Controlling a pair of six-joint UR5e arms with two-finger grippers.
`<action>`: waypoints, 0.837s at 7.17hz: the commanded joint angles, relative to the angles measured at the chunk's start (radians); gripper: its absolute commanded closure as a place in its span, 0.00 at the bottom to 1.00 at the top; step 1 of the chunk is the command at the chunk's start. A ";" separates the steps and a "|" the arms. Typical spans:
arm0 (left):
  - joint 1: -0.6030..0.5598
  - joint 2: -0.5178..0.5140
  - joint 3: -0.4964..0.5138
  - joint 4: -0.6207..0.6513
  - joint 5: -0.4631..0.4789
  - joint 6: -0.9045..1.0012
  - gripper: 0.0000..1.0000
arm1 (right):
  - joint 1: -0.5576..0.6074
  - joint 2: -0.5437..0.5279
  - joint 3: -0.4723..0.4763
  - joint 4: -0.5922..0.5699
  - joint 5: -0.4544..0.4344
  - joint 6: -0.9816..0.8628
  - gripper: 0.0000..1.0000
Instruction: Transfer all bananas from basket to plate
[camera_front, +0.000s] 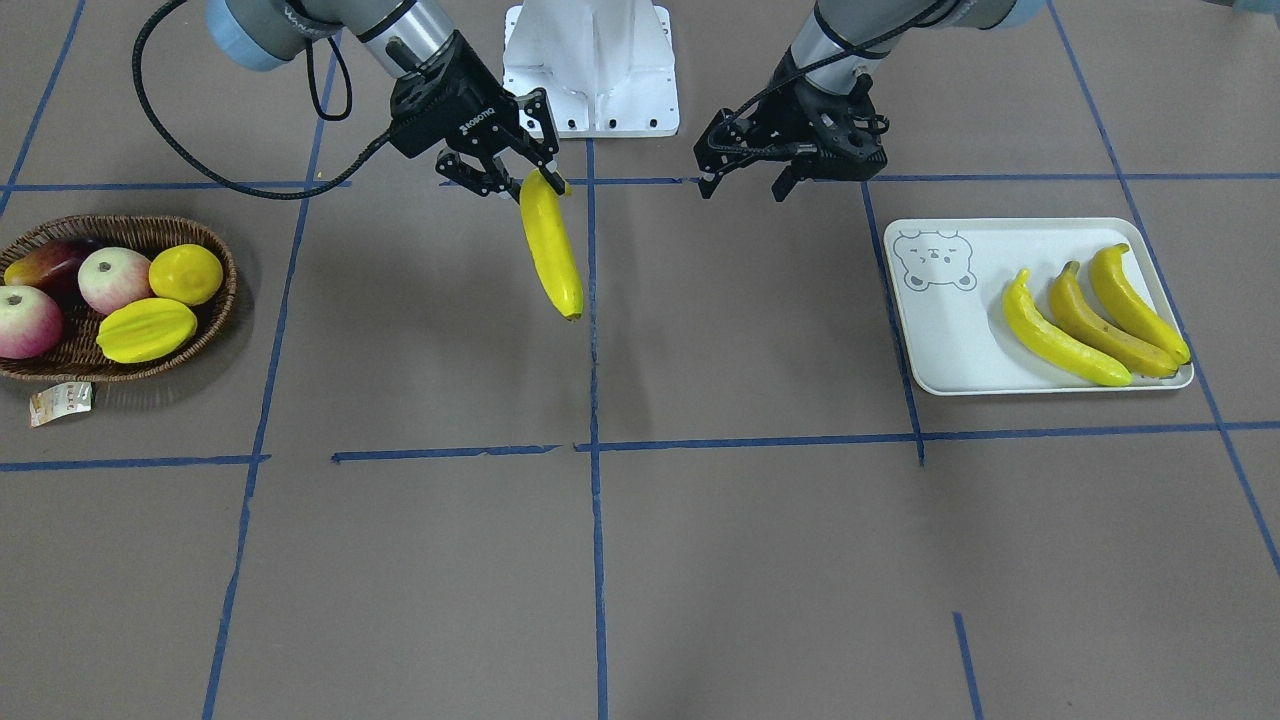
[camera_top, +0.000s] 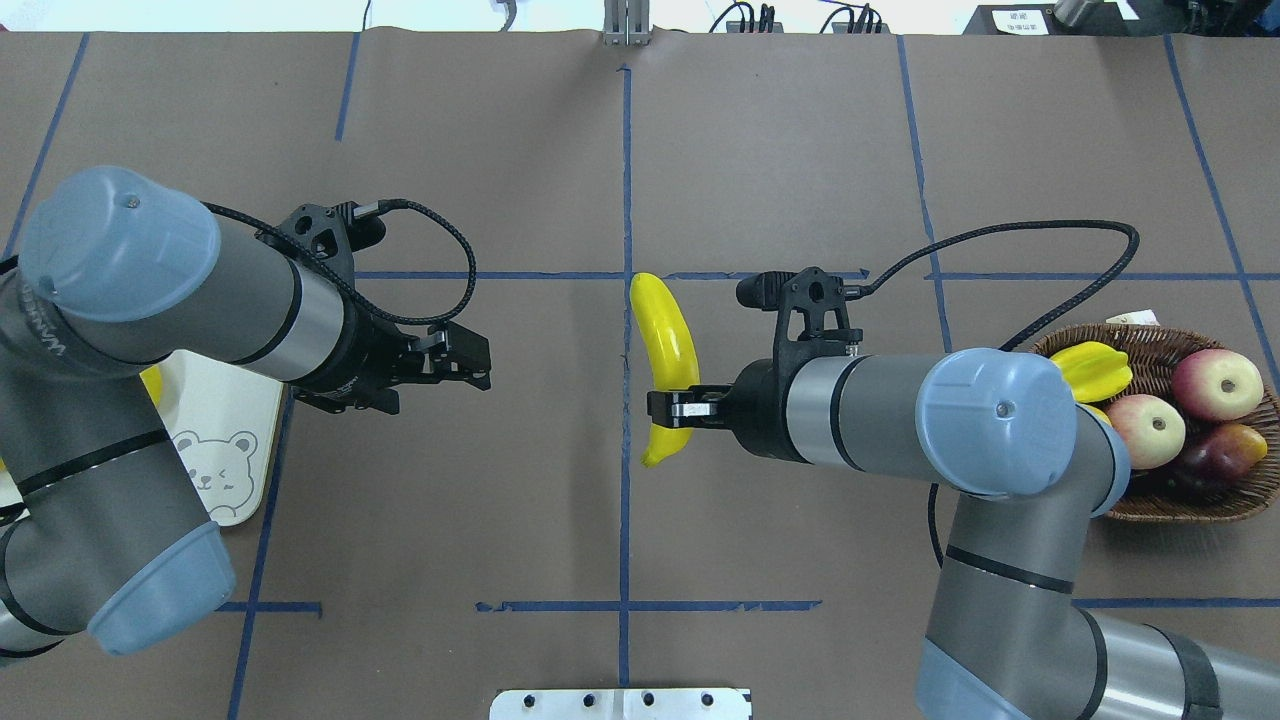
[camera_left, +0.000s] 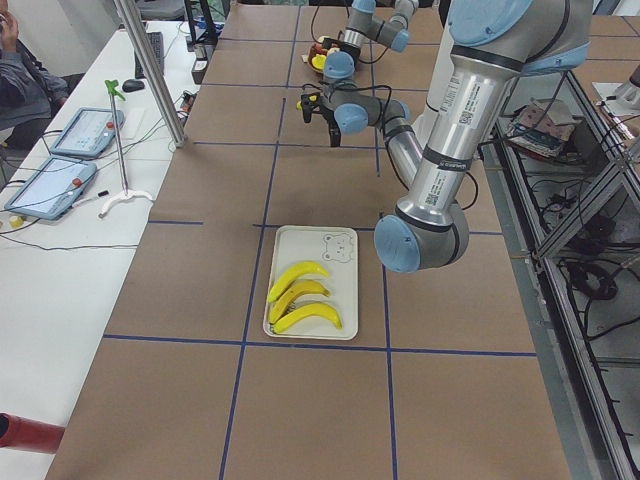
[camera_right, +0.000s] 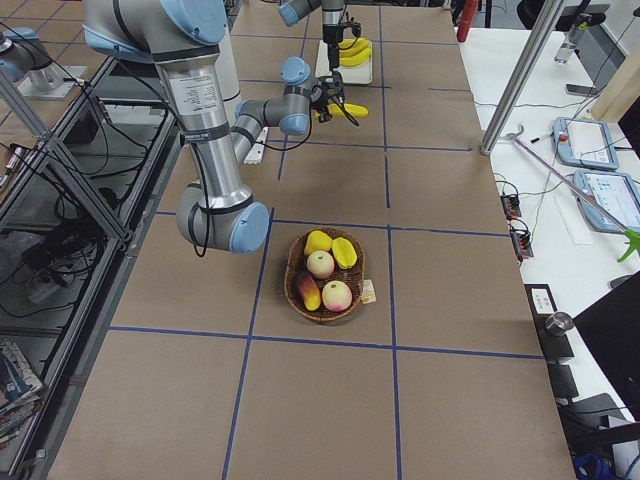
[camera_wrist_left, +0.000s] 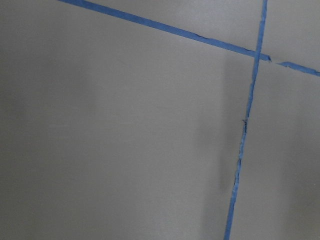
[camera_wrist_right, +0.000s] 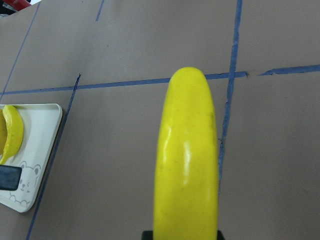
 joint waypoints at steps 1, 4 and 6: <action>0.002 -0.030 0.048 -0.072 -0.001 -0.020 0.00 | -0.013 0.046 -0.040 0.006 -0.012 0.026 0.76; 0.003 -0.053 0.102 -0.221 0.001 -0.164 0.00 | -0.020 0.049 -0.042 0.009 -0.013 0.037 0.75; 0.003 -0.067 0.105 -0.225 0.002 -0.192 0.00 | -0.049 0.058 -0.042 0.012 -0.064 0.048 0.75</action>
